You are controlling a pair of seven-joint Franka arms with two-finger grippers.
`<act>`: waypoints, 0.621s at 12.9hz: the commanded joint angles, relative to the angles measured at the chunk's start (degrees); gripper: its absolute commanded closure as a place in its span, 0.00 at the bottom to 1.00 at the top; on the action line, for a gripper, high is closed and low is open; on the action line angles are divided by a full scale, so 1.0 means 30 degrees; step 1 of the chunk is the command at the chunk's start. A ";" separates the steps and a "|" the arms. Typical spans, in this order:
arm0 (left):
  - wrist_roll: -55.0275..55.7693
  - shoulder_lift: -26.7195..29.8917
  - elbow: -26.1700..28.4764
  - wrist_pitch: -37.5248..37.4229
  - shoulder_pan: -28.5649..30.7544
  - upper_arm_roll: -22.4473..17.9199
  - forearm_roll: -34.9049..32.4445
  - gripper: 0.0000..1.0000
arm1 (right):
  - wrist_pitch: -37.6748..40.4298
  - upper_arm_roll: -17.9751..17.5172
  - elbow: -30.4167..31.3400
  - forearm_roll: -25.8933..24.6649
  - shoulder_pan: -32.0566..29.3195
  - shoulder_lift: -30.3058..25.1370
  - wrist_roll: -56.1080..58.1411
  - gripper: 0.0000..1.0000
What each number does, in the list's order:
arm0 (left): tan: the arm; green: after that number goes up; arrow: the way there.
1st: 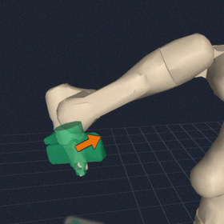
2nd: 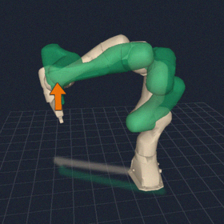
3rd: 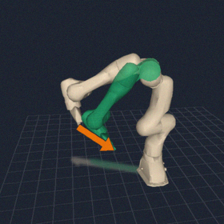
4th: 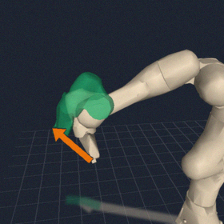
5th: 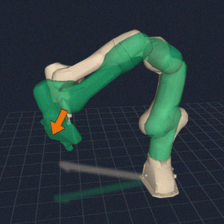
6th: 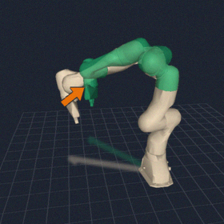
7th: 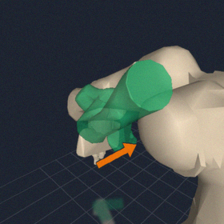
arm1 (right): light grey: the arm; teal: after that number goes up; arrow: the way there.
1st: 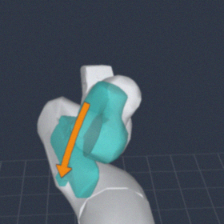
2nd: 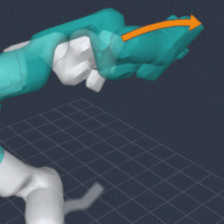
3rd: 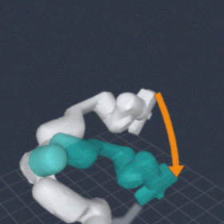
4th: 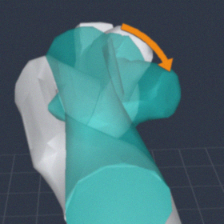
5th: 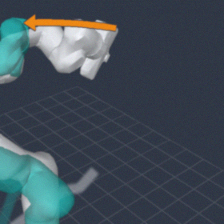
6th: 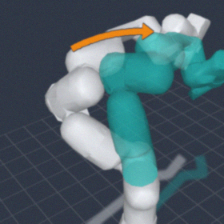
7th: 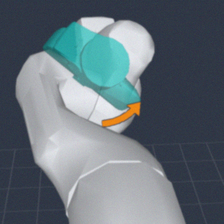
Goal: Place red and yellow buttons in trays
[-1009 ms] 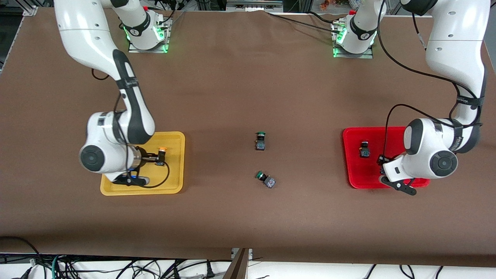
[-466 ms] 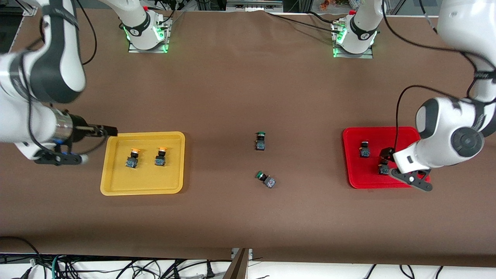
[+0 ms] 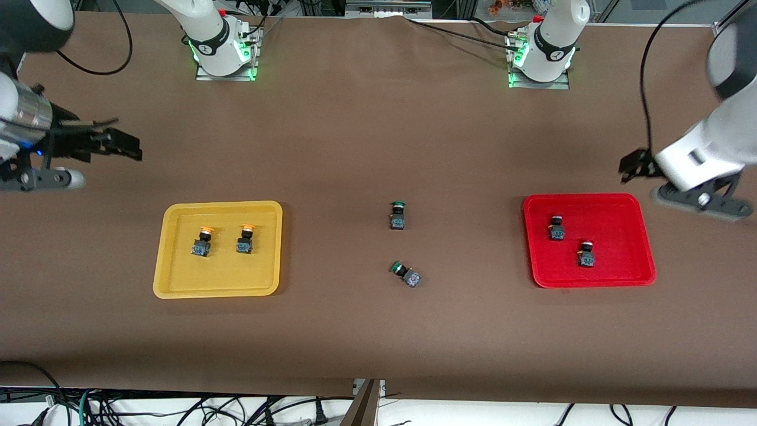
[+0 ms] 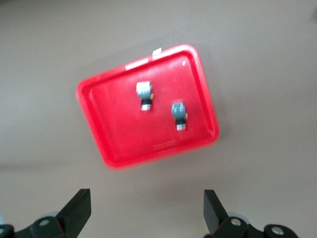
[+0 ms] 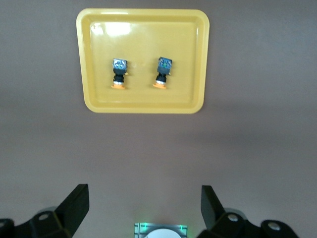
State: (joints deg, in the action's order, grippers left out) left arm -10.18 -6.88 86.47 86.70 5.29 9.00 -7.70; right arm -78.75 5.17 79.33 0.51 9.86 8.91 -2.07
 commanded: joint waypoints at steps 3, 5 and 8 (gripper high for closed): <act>0.1049 0.2613 0.3188 0.2170 -0.2787 -0.3730 0.1538 0.00 | 0.0704 -0.0814 0.1679 -0.0464 -0.1322 -0.3173 0.0219 0.00; 0.1108 0.2793 0.3668 0.2535 -0.2087 -0.3647 0.1924 0.00 | 0.0589 -0.0814 0.2118 -0.0464 -0.1352 -0.3468 0.0190 0.00; 0.1050 0.2764 0.3493 0.2215 -0.1677 -0.3207 0.1689 0.00 | 0.0703 -0.0785 0.1888 -0.0900 -0.1352 -0.3208 0.1388 0.00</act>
State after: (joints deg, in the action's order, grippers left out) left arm -7.77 -0.66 95.41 93.20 -0.74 -1.51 -3.06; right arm -76.44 3.90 84.19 -0.45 6.87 -0.40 -0.50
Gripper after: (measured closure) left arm 0.000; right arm 0.000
